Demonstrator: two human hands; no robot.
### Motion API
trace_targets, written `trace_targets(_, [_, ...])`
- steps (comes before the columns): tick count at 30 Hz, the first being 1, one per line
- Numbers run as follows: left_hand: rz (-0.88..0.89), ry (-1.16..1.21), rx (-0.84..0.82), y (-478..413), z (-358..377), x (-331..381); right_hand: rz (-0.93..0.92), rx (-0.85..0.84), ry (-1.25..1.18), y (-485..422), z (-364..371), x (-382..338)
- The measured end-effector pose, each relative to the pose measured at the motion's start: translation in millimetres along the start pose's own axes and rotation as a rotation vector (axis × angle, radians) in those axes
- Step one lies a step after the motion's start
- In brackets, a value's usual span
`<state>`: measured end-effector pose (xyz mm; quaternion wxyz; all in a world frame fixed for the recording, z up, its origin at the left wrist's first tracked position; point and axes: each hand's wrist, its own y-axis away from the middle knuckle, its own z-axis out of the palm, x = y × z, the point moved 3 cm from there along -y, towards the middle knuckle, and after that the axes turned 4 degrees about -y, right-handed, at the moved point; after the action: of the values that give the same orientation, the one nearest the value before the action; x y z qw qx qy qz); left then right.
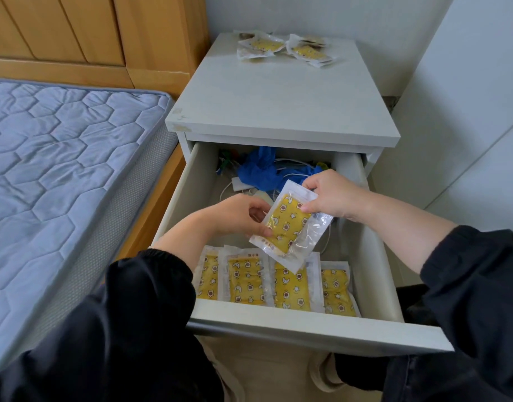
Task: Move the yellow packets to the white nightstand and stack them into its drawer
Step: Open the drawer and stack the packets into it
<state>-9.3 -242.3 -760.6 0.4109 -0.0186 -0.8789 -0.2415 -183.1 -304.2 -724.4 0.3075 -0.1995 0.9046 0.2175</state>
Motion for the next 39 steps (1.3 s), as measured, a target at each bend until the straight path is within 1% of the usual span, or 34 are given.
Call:
trace_targets(3, [-0.116, -0.069, 0.072, 5.7, -19.5, -25.3, 0.023, 0.006, -0.024, -5.5, 10.2, 0.6])
trace_targets(7, [-0.235, -0.197, 0.057, 15.1, -29.9, -46.8, 0.024, -0.077, -0.05, -13.1, 39.2, -8.2])
trace_targets(9, [-0.268, -0.188, 0.129, 16.6, -35.0, -48.3, 0.024, -0.128, -0.086, -16.4, 56.1, -18.5])
trace_targets(12, [-0.286, -0.152, 0.293, 13.4, -45.1, -46.4, 0.034, -0.233, -0.077, -23.2, 85.2, -35.8])
trace_targets(13, [-0.294, -0.168, 0.301, 12.1, -45.6, -46.6, 0.042, -0.275, -0.081, -24.3, 95.6, -39.4])
trace_targets(14, [-0.31, -0.203, 0.275, 10.8, -44.1, -47.0, 0.065, -0.316, -0.107, -24.7, 105.3, -42.0])
trace_targets(16, [-0.35, -0.264, 0.159, 9.8, -37.7, -49.3, 0.11, -0.375, -0.176, -24.2, 118.2, -43.6])
trace_targets(18, [-0.357, -0.292, 0.052, 10.3, -33.4, -49.8, 0.121, -0.353, -0.217, -23.7, 118.6, -41.1])
trace_targets(21, [-0.324, -0.359, -0.057, 11.1, -31.8, -48.7, 0.144, -0.253, -0.272, -25.4, 107.9, -32.4])
trace_targets(22, [-0.319, -0.401, -0.087, 11.3, -31.5, -48.7, 0.153, -0.241, -0.254, -26.4, 106.1, -28.5])
trace_targets(24, [-0.306, -0.474, -0.133, 11.5, -29.7, -49.7, 0.197, -0.276, -0.235, -24.8, 107.2, -22.4])
trace_targets(29, [-0.278, -0.538, -0.211, 12.7, -24.0, -52.5, 0.434, -0.438, -0.476, -13.6, 127.3, -19.3])
trace_targets(31, [-0.26, -0.551, -0.205, 11.9, -23.2, -52.2, 0.517, -0.5, -0.561, -8.3, 136.7, -22.1])
trace_targets(33, [-0.238, -0.565, -0.174, 10.9, -24.1, -51.0, 0.538, -0.499, -0.668, -4.9, 144.1, -27.3])
trace_targets(35, [-0.225, -0.587, -0.161, 10.0, -24.6, -50.6, 0.522, -0.476, -0.765, -3.2, 149.7, -31.6])
trace_targets(36, [-0.228, -0.597, -0.159, 9.7, -24.3, -51.3, 0.507, -0.482, -0.755, -2.8, 151.4, -32.6])
trace_targets(39, [-0.246, -0.626, -0.15, 8.2, -23.3, -52.9, 0.479, -0.556, -0.588, 0.3, 151.5, -33.3])
